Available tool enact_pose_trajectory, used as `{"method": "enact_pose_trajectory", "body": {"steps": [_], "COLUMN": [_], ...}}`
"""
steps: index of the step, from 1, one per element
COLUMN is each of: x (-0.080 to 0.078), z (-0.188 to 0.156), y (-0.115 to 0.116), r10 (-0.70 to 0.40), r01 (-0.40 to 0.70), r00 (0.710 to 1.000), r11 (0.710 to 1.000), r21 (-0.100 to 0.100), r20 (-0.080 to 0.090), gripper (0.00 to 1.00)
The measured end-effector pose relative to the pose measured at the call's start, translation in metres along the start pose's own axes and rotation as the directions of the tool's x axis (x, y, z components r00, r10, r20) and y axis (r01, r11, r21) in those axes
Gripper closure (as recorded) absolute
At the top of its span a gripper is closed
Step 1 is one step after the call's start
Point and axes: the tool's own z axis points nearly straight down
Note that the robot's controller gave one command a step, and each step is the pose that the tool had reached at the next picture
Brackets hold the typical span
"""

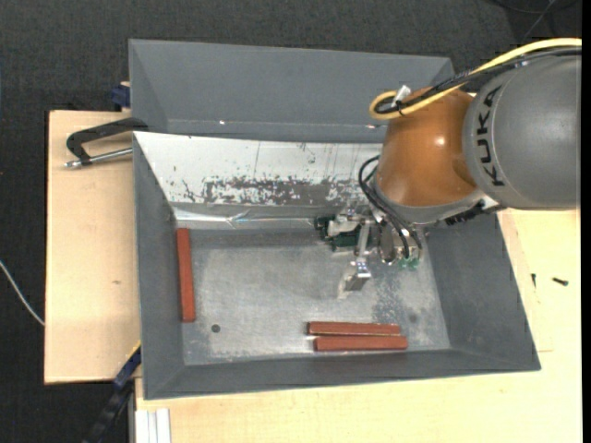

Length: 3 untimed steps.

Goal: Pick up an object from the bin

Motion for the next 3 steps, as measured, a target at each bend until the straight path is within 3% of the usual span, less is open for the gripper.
{"method": "enact_pose_trajectory", "body": {"steps": [1,2,3], "x": [-0.003,-0.024,-0.032], "z": [0.027,0.042,0.034], "y": [-0.012,-0.029,-0.065], "r10": [-0.208,-0.037,-0.056], "r01": [0.208,0.037,0.056], "r00": [0.978,0.999,0.998], "r11": [0.978,0.999,0.998], "r21": [-0.001,-0.009,-0.004], "r20": [-0.005,0.002,0.000], "gripper": [0.00,0.00,0.00]}}
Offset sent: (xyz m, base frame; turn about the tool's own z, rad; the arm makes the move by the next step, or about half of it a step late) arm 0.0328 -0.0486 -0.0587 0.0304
